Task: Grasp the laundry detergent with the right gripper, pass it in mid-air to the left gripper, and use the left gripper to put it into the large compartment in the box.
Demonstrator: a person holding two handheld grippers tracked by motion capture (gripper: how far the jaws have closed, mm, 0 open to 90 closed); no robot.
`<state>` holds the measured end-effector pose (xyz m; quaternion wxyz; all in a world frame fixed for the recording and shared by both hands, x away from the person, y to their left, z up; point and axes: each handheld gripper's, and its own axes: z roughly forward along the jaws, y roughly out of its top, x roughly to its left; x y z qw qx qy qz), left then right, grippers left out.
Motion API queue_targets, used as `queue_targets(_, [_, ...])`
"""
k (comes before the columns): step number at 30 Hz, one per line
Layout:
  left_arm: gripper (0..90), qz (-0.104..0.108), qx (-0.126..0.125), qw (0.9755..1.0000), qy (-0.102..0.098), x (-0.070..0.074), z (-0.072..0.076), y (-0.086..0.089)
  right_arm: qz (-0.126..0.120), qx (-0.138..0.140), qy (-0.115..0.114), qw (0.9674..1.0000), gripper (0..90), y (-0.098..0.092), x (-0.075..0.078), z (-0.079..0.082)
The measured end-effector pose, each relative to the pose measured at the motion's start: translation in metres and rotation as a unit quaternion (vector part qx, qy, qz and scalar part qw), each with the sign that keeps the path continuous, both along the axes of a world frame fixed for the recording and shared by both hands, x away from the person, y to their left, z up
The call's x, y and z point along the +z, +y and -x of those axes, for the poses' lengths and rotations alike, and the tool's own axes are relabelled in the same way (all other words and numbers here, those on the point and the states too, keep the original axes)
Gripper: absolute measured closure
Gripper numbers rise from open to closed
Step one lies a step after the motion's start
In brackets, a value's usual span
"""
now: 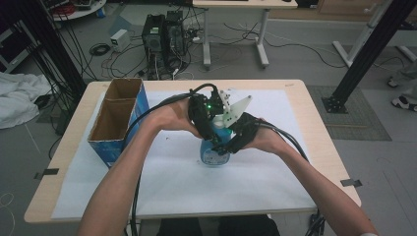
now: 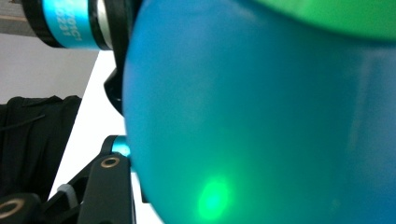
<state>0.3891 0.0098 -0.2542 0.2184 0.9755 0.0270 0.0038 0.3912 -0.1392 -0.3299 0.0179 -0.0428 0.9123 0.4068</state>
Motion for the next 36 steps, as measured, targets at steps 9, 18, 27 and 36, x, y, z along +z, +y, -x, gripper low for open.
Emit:
queue_targets(9, [38.2, 0.002, 0.000, 1.0000, -0.001, 0.002, 0.001, 0.004, -0.006, -0.016, 0.013, 0.9998, 33.9, -0.007, 0.001, -0.003])
queue_targets(18, [38.2, 0.006, 0.003, 1.0000, 0.000, 0.003, 0.001, 0.006, -0.006, -0.013, 0.022, 0.9997, 27.7, -0.008, 0.000, -0.002])
queue_targets(27, [38.1, 0.006, 0.007, 1.0000, 0.001, 0.004, 0.001, 0.009, -0.008, -0.019, 0.037, 0.9991, 23.1, -0.011, 0.001, -0.002])
queue_targets(36, [38.1, 0.007, 0.016, 0.9998, 0.003, 0.009, 0.000, 0.017, 0.010, -0.037, 0.023, 0.9990, 23.0, -0.020, 0.006, -0.003])
